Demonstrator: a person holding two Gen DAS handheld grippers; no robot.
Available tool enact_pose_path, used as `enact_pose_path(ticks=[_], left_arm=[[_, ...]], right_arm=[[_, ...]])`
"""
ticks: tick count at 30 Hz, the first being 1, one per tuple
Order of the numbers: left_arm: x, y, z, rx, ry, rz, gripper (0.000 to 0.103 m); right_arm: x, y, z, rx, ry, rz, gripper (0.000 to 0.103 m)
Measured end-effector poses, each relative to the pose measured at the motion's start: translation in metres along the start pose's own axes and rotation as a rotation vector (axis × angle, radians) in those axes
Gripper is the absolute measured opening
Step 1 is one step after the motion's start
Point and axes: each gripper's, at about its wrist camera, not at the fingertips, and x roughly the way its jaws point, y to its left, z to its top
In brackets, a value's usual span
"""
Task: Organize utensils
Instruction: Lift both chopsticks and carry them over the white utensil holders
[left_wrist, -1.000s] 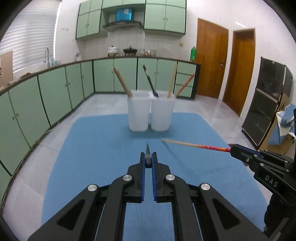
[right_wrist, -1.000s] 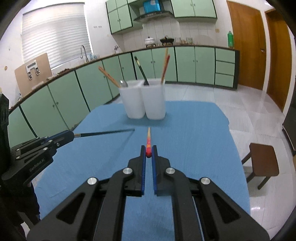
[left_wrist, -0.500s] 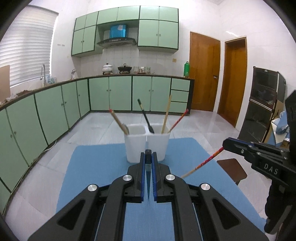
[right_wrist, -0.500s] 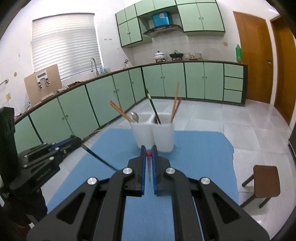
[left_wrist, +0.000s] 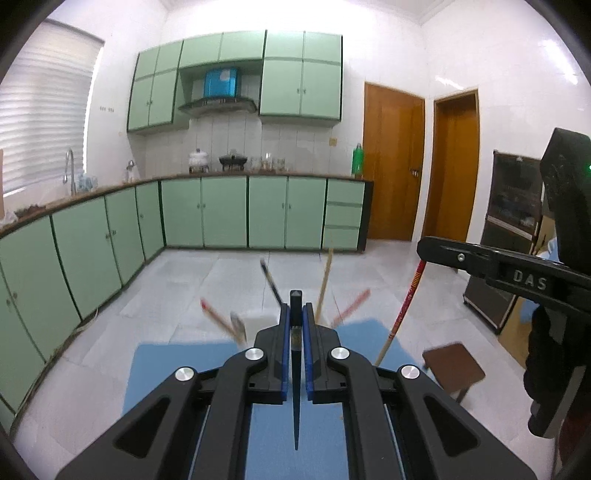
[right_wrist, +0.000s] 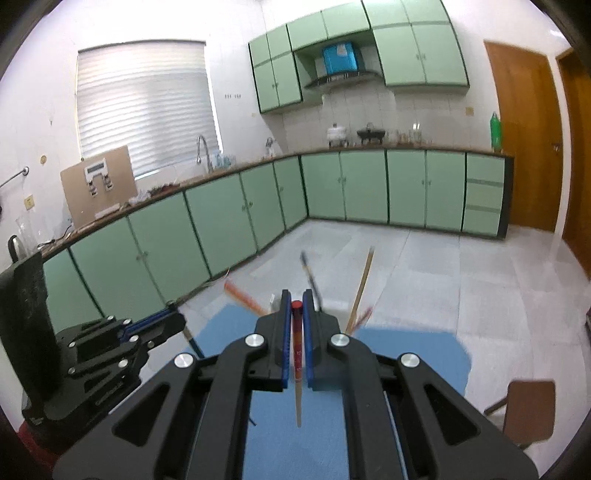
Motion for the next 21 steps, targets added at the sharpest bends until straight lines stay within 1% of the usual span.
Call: enact_pose_path(ticks=[5, 8, 11, 14, 17, 21], left_arm=[[0.016, 0.005, 0.051, 0.013, -0.104, 0.023, 0.006], [0.032, 0.008, 0.074, 0.016, -0.152, 0.036, 0.006], [0.054, 0.011, 0.084, 0.022, -0.173, 0.053, 0.006], [0.077, 0.015, 0.083, 0.027, -0.168, 0.07, 0.006], [0.11, 0.024, 0.069, 0.005, -0.132, 0.074, 0.006], [0.144, 0.035, 0.046, -0.023, -0.058, 0.07, 0.006]], right_arm=[[0.022, -0.01, 0.047, -0.016, -0.076, -0.04, 0.005], [0.037, -0.016, 0.063, -0.029, -0.105, -0.07, 0.005], [0.062, -0.025, 0.072, -0.031, -0.112, -0.091, 0.005], [0.084, -0.036, 0.07, -0.015, -0.101, -0.091, 0.005], [0.11, -0.045, 0.061, 0.004, -0.065, -0.093, 0.005], [0.137, -0.045, 0.039, -0.021, -0.013, -0.105, 0.005]])
